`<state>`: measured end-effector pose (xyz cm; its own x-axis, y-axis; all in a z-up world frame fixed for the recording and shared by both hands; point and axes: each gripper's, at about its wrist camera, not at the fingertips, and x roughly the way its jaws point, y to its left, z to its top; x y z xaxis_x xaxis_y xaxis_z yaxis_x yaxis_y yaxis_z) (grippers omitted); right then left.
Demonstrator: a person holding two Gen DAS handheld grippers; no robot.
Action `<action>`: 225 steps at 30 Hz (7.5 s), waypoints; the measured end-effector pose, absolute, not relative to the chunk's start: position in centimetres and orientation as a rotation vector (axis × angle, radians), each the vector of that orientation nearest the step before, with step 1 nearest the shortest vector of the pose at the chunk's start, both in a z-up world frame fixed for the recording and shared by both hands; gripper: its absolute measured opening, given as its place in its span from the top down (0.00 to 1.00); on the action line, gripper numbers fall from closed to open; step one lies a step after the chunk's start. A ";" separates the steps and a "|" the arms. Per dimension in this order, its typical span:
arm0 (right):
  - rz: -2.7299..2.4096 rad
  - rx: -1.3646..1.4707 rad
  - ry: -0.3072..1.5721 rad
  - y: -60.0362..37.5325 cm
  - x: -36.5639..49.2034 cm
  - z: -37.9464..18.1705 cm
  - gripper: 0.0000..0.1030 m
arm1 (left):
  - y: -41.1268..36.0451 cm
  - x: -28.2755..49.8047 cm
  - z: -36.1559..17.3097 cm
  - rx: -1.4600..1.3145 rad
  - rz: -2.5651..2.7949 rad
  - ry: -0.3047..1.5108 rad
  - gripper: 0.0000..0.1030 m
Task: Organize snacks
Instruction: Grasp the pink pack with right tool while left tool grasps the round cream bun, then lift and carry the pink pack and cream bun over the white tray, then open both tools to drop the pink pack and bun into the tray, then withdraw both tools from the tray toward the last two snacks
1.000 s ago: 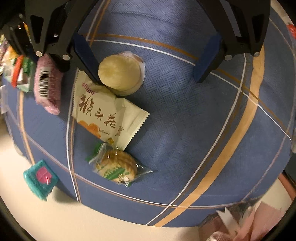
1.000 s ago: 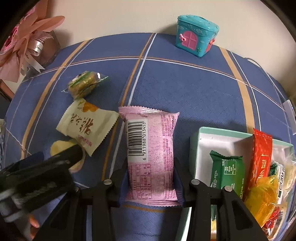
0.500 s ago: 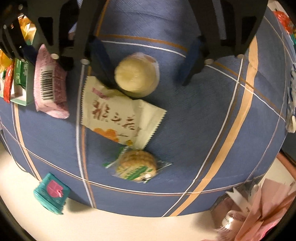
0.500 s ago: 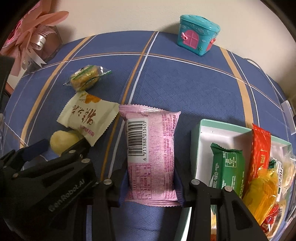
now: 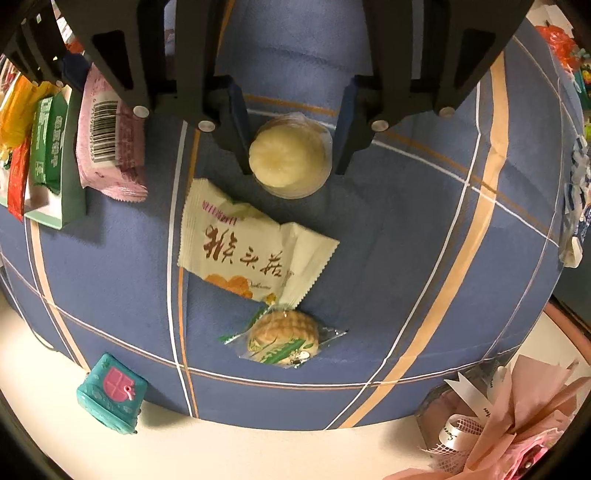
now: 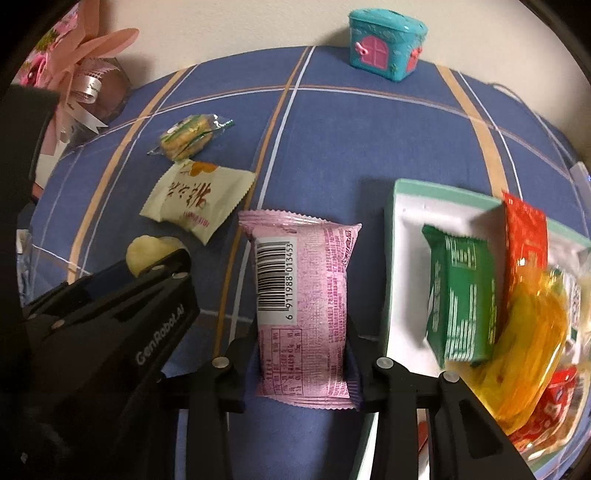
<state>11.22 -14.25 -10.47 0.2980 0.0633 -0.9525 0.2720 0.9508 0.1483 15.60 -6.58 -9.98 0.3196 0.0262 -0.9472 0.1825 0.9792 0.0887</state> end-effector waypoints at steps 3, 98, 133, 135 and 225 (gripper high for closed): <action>-0.127 0.335 1.266 -14.6 10.3 -10.2 0.62 | -6.5 14.6 -9.8 0.197 -0.097 1.259 0.58; -0.494 0.661 1.027 -35.7 -9.4 -4.0 0.59 | -21.9 -1.4 -3.7 0.277 -0.581 1.243 0.58; -0.431 0.449 1.067 -29.5 -7.0 -1.3 0.51 | -12.8 4.1 -0.7 0.107 -0.327 1.197 0.32; -0.430 0.442 1.071 -29.3 -6.9 -1.3 0.49 | -12.7 4.1 -0.7 0.104 -0.322 1.198 0.27; -0.056 -0.026 1.113 -8.9 19.6 -11.2 0.00 | 6.8 22.3 -7.4 -0.088 -0.025 1.183 0.03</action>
<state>19.64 -8.86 -11.23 0.4404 -0.0579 -0.8959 0.0321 0.9983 -0.0488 22.27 6.76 -7.36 0.3787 -0.0659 -0.9232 -0.0266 0.9963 -0.0820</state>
